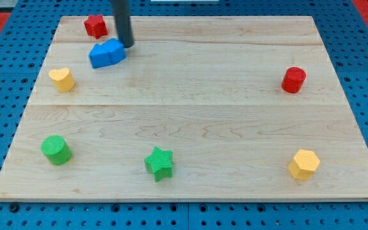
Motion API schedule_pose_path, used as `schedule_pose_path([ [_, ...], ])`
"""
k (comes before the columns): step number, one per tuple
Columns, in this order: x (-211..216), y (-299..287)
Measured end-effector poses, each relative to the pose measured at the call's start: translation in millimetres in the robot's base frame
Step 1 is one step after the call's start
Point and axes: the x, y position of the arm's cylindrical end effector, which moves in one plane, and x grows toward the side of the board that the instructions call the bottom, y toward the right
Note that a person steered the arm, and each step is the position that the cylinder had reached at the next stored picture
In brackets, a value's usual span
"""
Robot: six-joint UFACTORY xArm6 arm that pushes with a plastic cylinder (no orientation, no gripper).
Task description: Move your arm away from the blue cube
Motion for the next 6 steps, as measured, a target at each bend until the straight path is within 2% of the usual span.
schedule_pose_path([
  [1,33,-40],
  [2,57,-45],
  [3,73,58],
  [4,107,150],
  [6,208,306],
])
